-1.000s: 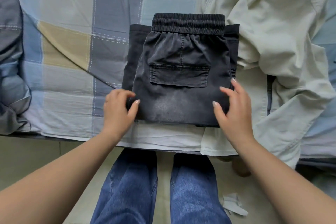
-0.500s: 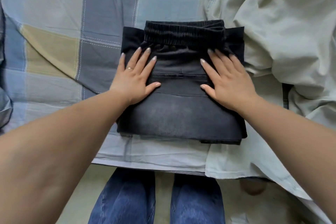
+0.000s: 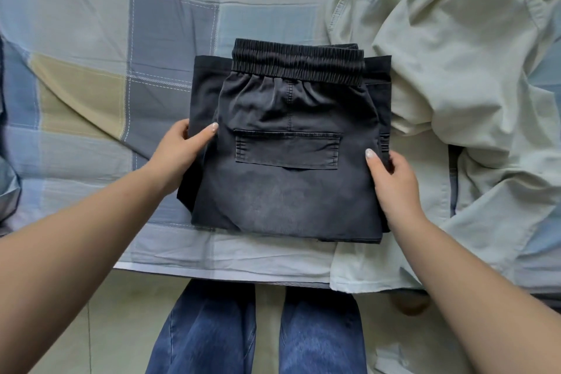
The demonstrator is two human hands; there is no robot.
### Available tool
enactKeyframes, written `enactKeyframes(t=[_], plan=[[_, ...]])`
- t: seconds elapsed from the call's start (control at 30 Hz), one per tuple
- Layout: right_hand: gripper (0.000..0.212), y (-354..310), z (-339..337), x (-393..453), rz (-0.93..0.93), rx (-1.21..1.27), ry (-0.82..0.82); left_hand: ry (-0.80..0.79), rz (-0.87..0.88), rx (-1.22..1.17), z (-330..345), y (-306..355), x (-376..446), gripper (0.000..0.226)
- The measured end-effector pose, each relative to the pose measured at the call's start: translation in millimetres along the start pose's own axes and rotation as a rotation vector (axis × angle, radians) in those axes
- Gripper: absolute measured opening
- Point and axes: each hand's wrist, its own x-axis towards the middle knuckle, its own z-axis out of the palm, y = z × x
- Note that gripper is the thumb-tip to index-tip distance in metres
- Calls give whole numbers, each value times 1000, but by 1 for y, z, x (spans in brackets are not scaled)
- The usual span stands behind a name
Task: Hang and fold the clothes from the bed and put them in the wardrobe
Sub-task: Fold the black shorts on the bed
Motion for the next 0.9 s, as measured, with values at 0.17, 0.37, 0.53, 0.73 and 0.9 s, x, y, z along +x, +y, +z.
enactKeyframes(t=[0.17,0.37,0.53,0.73,0.9], plan=[[13,-16,-1,16,20,181,-142,-180,-84,0,12,16,2,29],[11,-33,-3,16,-19,72,-278,-104,-66,83,21,31,-9,30],[11,-54,-24,-7,-26,160,-275,-116,-22,103,12,57,-37,25],[13,-93,-63,-68,-52,259,-221,-177,70,119,-13,114,-89,67],[13,-121,-99,-159,-85,389,-116,-283,198,187,-35,175,-152,51]])
